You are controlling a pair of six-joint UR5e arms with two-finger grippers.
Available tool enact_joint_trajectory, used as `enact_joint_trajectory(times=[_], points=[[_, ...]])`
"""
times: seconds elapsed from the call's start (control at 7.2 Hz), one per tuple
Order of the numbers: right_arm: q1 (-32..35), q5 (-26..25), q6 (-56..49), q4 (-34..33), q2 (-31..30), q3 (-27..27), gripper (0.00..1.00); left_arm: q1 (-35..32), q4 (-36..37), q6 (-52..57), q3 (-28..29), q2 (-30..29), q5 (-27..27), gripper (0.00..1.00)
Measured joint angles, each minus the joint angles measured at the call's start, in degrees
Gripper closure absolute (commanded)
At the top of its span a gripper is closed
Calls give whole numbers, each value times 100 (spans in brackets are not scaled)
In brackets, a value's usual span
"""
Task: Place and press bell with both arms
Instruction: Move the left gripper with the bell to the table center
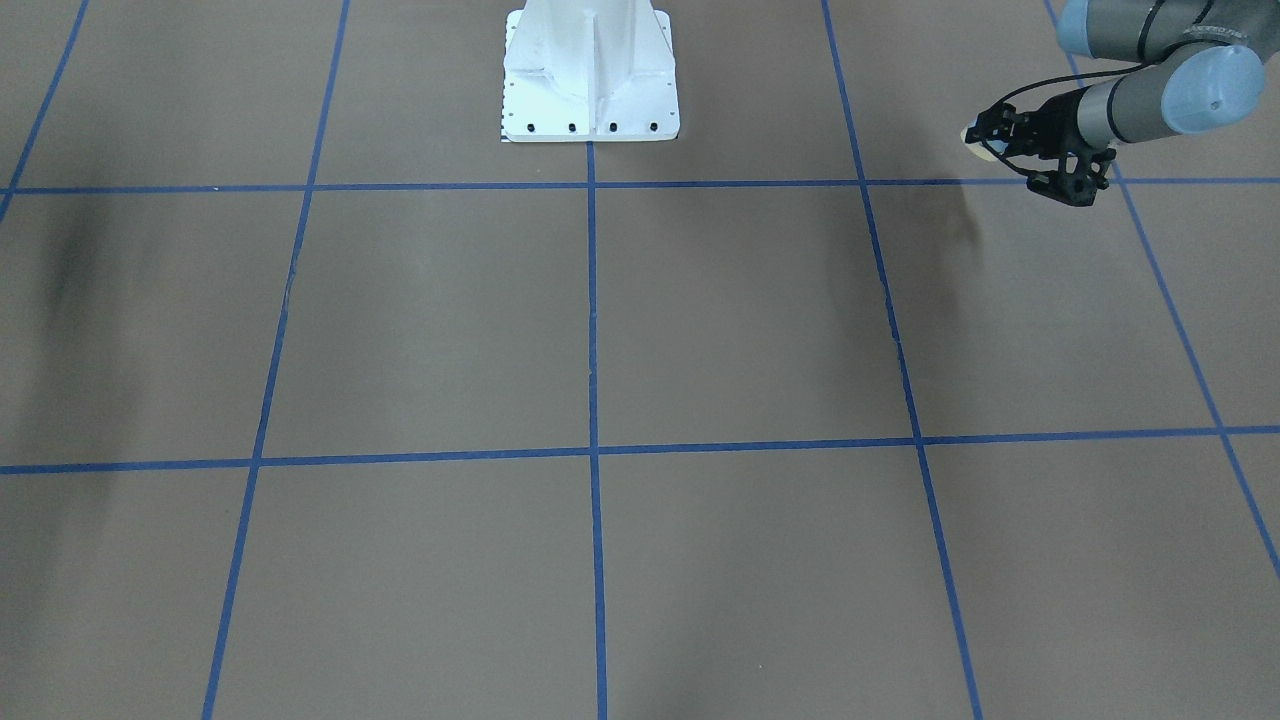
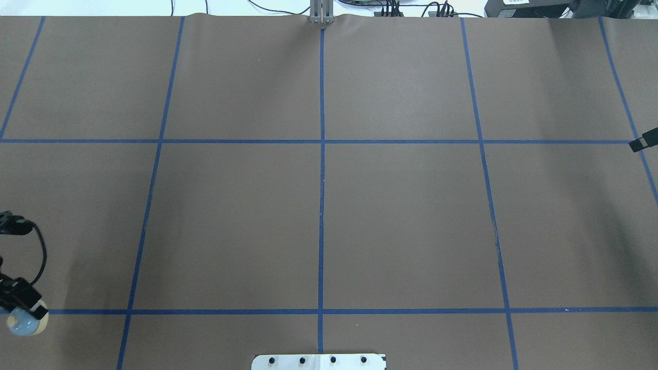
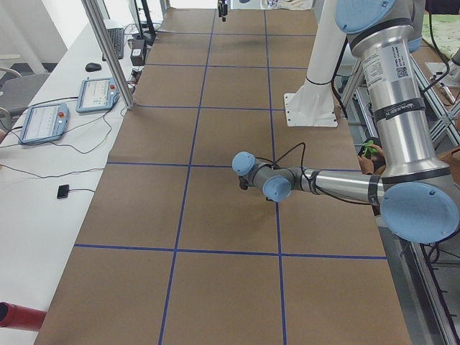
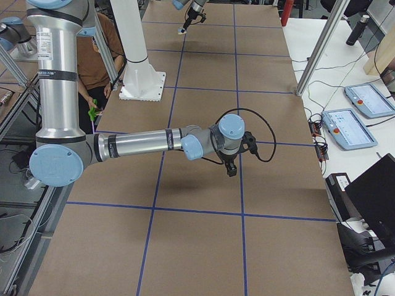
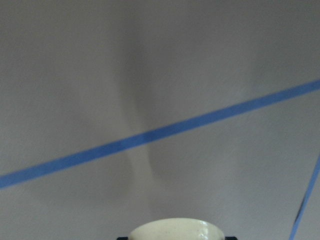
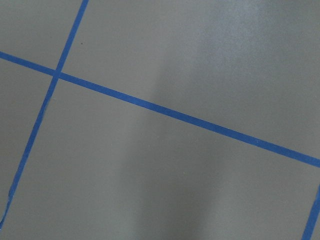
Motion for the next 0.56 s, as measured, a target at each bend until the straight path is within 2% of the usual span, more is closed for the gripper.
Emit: enact_joint_trajectory(times=[0.28, 0.42, 0.56], points=[[0, -12, 1, 3, 15, -107, 0, -292, 1803, -14, -278, -1398, 76, 99], [0, -14, 1, 4, 15, -125, 0, -330, 2654, -52, -194, -2255, 210, 98], [0, -17, 1, 4, 14, -137, 0, -285, 3203, -312, 118, -3132, 329, 98]])
